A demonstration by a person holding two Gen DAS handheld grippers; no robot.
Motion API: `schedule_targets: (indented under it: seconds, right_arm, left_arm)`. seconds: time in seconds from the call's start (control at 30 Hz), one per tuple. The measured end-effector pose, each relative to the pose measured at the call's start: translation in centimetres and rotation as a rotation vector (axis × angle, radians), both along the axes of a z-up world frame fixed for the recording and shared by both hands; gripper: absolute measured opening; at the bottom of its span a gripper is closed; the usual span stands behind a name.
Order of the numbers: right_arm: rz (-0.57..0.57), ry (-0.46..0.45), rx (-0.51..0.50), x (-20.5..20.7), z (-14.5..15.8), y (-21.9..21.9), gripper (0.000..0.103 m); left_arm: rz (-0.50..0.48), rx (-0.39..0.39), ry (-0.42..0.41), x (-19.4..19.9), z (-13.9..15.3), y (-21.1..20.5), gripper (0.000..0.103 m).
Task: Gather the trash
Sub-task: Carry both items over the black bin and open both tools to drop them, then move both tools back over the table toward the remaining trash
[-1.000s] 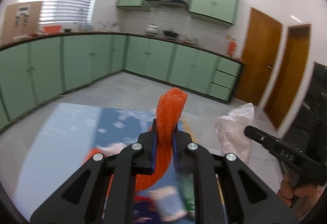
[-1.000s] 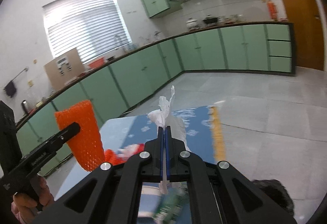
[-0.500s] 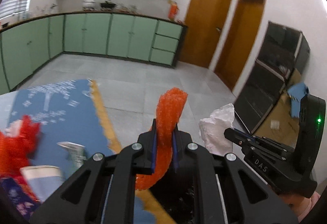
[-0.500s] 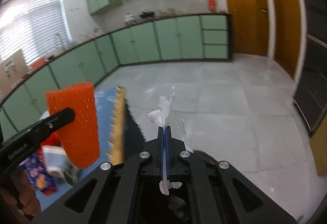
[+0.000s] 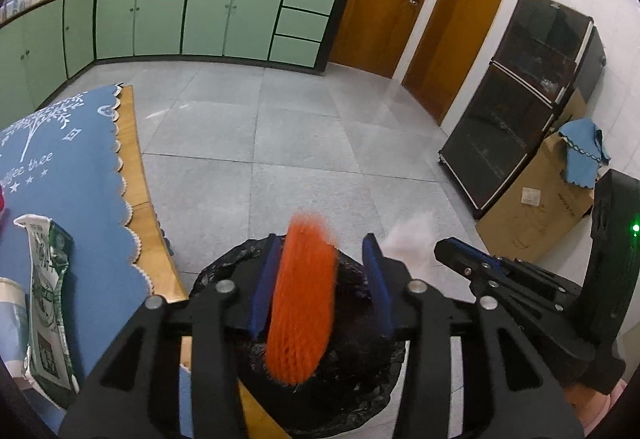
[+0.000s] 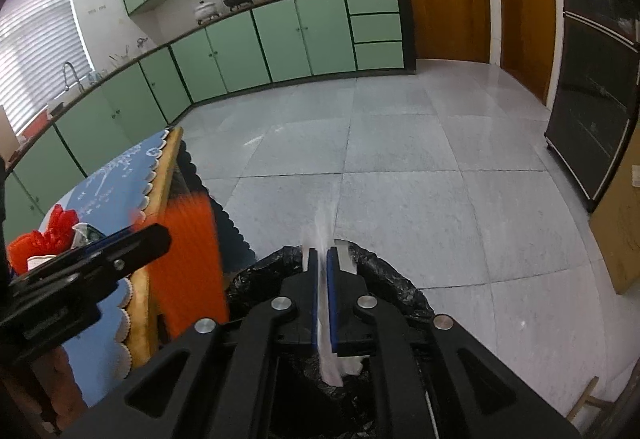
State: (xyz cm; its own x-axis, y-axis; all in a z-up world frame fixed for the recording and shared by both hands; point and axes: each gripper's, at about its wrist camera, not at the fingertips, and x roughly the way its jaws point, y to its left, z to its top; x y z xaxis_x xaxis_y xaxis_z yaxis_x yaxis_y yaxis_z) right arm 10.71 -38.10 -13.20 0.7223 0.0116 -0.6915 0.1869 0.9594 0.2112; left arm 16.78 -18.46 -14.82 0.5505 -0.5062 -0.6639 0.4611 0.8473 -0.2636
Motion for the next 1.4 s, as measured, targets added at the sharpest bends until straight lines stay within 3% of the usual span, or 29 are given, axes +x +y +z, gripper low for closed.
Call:
schedule_targets:
  seconds: [0.1, 0.33, 0.43, 0.53, 0.63, 0.93, 1.07, 1.4]
  right_arm:
    - [-0.009, -0.006, -0.006, -0.1, 0.0, 0.0, 0.03]
    - [0.021, -0.053, -0.013, -0.9, 1.5, 2.2, 0.052]
    - [0.052, -0.087, -0.01, -0.9, 2.5, 3.7, 0.059]
    - [0.102, -0.118, -0.001, -0.7, 3.5, 6.1, 0.066]
    - [0.158, -0.138, 0.012, -0.4, 4.1, 8.5, 0.071]
    - [0.347, -0.157, 0.036, 0.3, 4.2, 16.8, 0.072]
    - [0.425, -0.156, 0.016, 0.1, 4.0, 20.1, 0.073]
    - [0.475, -0.137, -0.025, -0.3, 3.7, 23.1, 0.073]
  left_arm:
    - [0.008, -0.003, -0.003, 0.0, 0.5, 0.5, 0.047]
    - [0.093, 0.005, -0.074, -1.5, 3.2, 3.7, 0.056]
    - [0.192, 0.037, -0.148, -2.8, 4.8, 6.7, 0.063]
    - [0.331, 0.122, -0.221, -4.1, 5.9, 10.0, 0.07]
    - [0.427, 0.169, -0.238, -5.2, 6.1, 13.0, 0.073]
    - [0.633, 0.267, -0.252, -9.2, 5.8, 21.5, 0.075]
    - [0.691, 0.275, -0.238, -10.8, 5.5, 24.3, 0.076]
    - [0.679, 0.154, -0.163, -10.0, 3.9, 29.1, 0.083]
